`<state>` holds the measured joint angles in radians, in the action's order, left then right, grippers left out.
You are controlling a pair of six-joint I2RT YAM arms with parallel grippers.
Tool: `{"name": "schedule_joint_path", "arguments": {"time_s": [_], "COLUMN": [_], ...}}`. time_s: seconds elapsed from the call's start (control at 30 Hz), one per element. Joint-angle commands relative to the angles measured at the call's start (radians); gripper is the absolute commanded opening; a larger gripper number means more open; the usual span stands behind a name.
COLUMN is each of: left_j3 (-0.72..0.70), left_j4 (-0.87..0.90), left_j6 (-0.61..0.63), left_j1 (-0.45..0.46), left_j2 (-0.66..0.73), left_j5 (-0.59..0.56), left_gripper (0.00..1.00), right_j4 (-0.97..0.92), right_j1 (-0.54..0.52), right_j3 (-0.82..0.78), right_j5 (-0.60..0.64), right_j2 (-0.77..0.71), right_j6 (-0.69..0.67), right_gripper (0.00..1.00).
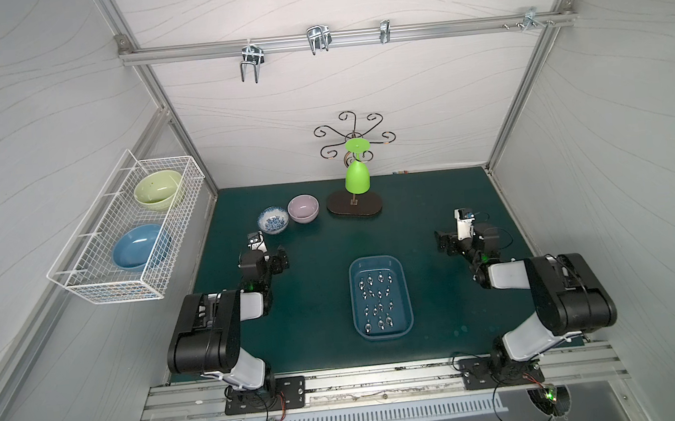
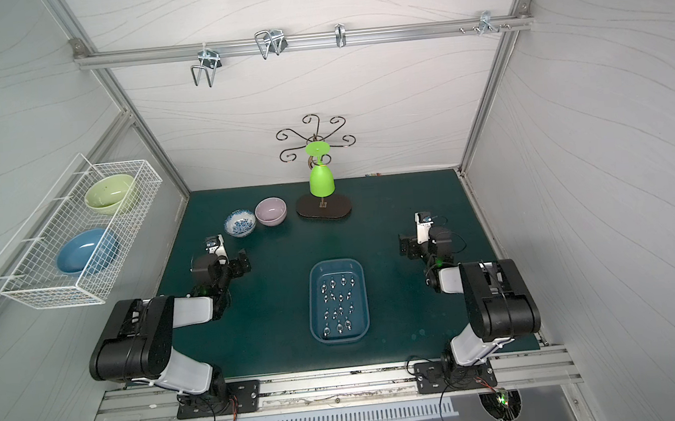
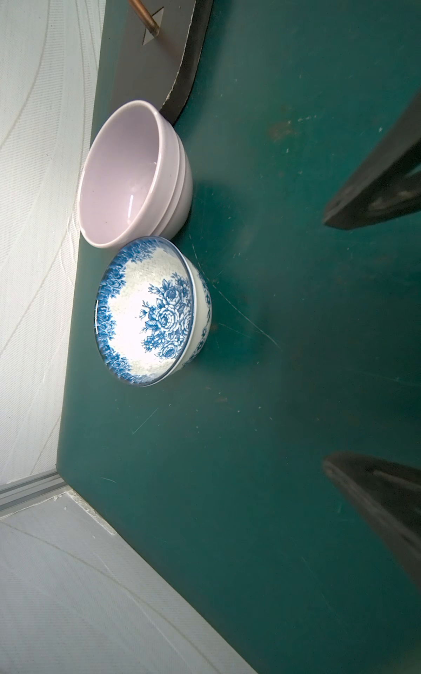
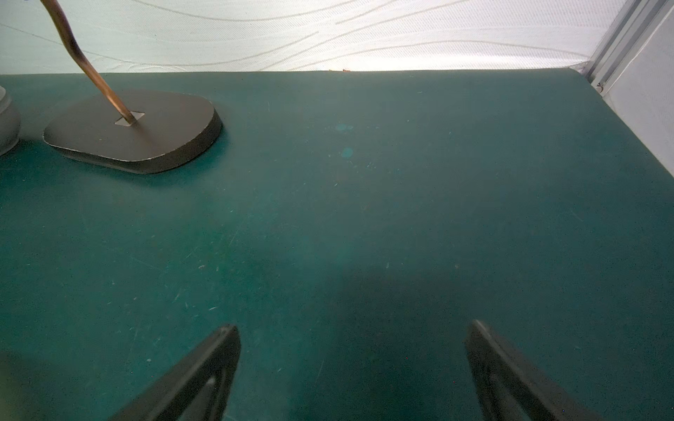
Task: Take out the wing nut from the storage box
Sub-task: Pick up the wing nut from the storage box.
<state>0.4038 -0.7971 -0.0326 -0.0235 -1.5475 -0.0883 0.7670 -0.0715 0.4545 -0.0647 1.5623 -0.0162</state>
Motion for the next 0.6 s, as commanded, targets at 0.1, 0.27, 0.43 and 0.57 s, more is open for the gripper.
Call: {"name": "schedule_joint_path", "arguments": {"time_s": [0.1,0.27,0.43,0.57], "left_j3": [0.021,0.126,0.486,0.534], "left_j4": [-0.025,0.283,0.973,1.126], "left_j6": [0.009,0.035,-0.387,-0.67], "left_j1": [0.002,0.081,0.187,0.152], "left_j2": [-0.003,0.199,0.353,0.341], "left_j5": [0.013,-0.168,-0.296,-0.046], "left_gripper": [1.0,1.0,1.0,1.0], "right_j4": [-0.012,-0.127,-0.983,-0.919], "right_j1": [-0.001,-0.101,-0.156,-0.057], "right_j3": [0.006,0.037,0.527,0.583], "right_j5": [0.005,0.299,0.268,-0.309], "right_j2": [0.007,-0.082,-0.165,-0.004], "right_j6": [-0.007,-0.023,0.289,0.439], "right_gripper": [0.99,0.99,0.99,0.99]}}
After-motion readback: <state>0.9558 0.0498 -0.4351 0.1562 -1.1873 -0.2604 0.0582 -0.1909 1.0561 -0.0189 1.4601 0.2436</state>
